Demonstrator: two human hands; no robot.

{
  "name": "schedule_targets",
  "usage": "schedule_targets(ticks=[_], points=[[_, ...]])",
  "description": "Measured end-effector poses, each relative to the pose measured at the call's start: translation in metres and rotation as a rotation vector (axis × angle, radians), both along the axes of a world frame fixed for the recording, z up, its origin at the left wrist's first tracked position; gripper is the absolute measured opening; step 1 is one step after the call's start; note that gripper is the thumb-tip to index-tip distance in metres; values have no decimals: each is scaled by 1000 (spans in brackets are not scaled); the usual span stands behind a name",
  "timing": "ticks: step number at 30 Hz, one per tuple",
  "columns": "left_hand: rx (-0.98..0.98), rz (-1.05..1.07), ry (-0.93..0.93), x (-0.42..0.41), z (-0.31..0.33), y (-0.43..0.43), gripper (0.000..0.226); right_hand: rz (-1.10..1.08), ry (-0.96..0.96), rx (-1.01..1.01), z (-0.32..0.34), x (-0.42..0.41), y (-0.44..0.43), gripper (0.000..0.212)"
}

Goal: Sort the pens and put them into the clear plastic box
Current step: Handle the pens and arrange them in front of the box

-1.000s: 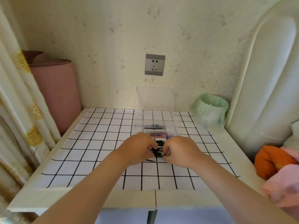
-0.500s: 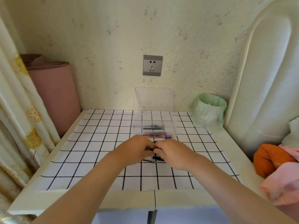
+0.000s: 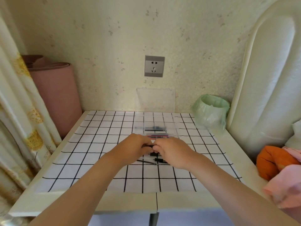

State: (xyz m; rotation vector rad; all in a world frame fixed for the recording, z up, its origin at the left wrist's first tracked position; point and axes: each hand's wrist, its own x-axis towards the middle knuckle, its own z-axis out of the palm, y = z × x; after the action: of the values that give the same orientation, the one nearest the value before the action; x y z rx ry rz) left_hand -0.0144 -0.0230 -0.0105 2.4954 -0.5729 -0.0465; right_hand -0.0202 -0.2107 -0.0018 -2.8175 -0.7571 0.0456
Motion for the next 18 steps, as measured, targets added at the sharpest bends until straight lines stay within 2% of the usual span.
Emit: schedule_targets(ticks=[4, 10, 12, 18], points=[[-17, -5, -24, 0, 4, 1, 13, 17, -11, 27, 0, -1, 0, 32], [99, -42, -63, -2, 8, -8, 21, 13, 32, 12, 0, -3, -2, 32], [65, -35, -61, -3, 12, -9, 22, -11, 78, 45, 4, -1, -3, 32], [-19, -22, -98, -10, 18, 0, 12, 19, 11, 80, 15, -1, 0, 34]])
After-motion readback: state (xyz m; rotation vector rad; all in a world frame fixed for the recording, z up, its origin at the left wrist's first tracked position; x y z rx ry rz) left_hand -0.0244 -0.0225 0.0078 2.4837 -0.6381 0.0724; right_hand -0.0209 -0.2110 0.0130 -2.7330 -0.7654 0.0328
